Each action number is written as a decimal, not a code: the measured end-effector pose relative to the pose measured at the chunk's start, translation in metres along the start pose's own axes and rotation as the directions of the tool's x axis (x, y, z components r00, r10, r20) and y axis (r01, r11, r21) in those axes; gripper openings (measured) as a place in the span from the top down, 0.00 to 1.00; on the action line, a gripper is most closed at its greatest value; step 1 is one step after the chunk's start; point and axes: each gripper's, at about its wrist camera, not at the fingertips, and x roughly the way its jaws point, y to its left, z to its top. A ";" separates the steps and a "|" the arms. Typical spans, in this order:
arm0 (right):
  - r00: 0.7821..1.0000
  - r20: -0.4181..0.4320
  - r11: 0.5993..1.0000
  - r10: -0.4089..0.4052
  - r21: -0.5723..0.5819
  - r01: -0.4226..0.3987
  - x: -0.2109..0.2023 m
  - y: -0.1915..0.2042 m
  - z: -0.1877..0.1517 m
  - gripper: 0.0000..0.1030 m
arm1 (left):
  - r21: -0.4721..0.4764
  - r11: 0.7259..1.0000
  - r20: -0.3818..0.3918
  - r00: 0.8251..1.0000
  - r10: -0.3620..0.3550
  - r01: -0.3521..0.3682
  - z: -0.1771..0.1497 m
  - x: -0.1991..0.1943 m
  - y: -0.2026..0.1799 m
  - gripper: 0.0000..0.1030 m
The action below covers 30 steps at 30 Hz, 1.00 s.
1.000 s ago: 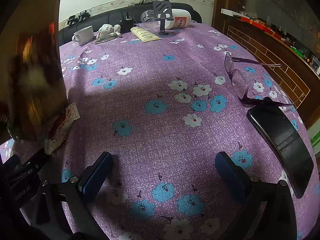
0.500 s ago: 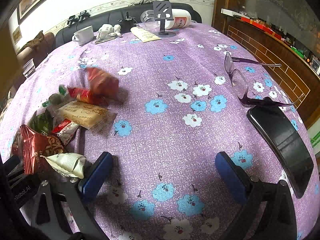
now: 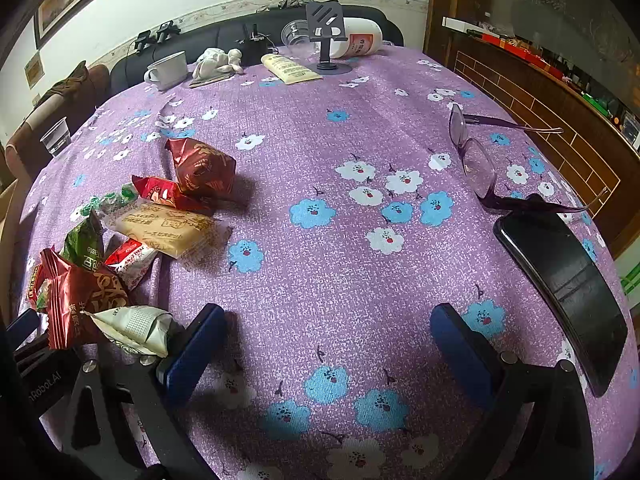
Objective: Organize snacks
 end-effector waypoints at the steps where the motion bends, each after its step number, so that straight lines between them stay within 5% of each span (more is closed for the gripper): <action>1: 1.000 0.000 1.000 0.000 0.000 0.000 0.000 0.000 0.000 0.00 | 0.000 1.000 0.000 1.000 0.000 0.000 0.000 0.000 0.000 0.00; 7: 1.000 -0.010 1.000 0.012 -0.015 -0.012 0.000 0.001 0.001 0.00 | 0.000 1.000 0.000 1.000 0.000 0.000 -0.001 0.001 -0.011 0.00; 12: 0.994 -0.057 0.984 0.096 -0.146 -0.104 -0.001 -0.003 0.003 0.00 | 0.000 1.000 0.000 1.000 0.000 0.000 -0.001 0.002 -0.012 0.00; 17: 0.989 -0.056 0.979 0.137 -0.146 -0.143 -0.002 -0.009 0.003 0.00 | 0.000 1.000 0.000 1.000 0.000 0.000 -0.001 0.001 -0.012 0.00; 26: 0.949 -0.083 0.945 0.304 -0.096 -0.312 -0.017 -0.023 0.008 0.07 | 0.064 0.997 -0.028 0.999 -0.044 0.046 -0.002 0.001 -0.014 0.00; 30: 0.943 -0.036 0.926 0.332 -0.177 -0.333 -0.036 -0.018 0.004 0.14 | 0.092 0.994 0.006 0.998 -0.067 0.066 -0.009 -0.013 -0.002 0.00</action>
